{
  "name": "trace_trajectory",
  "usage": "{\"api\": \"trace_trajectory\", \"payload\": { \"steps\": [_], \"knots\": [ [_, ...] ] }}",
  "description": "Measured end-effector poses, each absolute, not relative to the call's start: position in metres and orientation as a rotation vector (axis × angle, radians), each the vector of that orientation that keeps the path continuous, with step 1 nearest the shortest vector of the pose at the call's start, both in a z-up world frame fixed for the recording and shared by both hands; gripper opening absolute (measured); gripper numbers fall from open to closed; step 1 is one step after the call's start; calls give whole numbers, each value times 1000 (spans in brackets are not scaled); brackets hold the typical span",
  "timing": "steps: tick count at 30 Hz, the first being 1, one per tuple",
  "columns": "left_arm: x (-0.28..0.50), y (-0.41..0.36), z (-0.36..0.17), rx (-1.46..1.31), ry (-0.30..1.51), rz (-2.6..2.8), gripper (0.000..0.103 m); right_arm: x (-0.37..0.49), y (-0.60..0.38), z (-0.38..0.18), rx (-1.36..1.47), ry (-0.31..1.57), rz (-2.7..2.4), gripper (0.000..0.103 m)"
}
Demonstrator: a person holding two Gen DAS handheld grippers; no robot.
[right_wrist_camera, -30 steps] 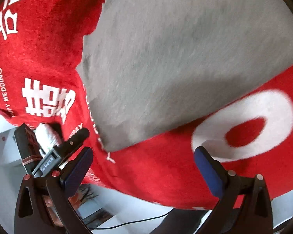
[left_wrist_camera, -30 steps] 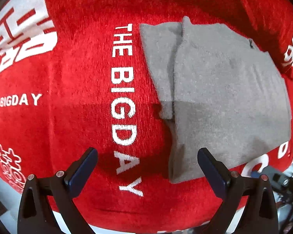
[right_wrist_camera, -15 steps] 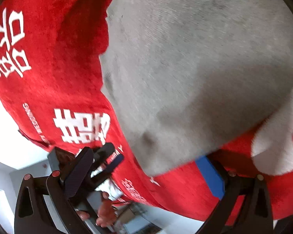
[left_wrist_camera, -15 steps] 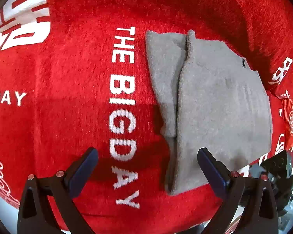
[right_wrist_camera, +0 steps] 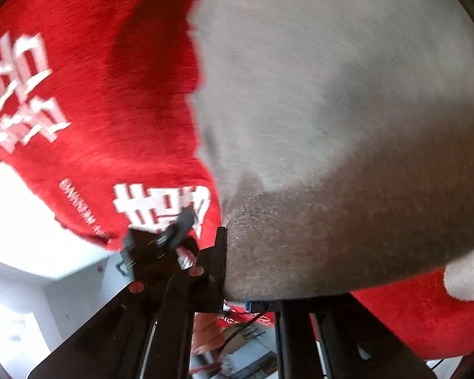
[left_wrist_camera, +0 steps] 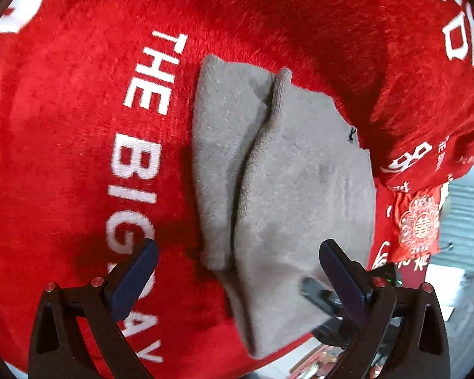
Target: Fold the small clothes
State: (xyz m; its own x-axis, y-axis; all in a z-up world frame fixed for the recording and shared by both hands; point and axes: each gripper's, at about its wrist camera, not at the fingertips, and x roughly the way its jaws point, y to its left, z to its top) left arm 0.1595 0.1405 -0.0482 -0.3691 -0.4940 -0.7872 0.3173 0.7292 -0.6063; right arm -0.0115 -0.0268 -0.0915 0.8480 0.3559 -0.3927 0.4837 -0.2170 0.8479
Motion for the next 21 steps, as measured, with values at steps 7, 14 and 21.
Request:
{"api": "trace_trajectory", "payload": {
  "steps": [7,14,21],
  "knots": [
    [157,95,-56,-256,1775,-937,102,-5,-45,-60,1722,664,-51,9],
    [139,46,-58,-8,1742,-931,52,-19,-21,-80,1672,978,-26,13],
    [134,42,-61,58,1726,-886,36,-53,-68,-54,1450,1103,-172,55]
  ]
}}
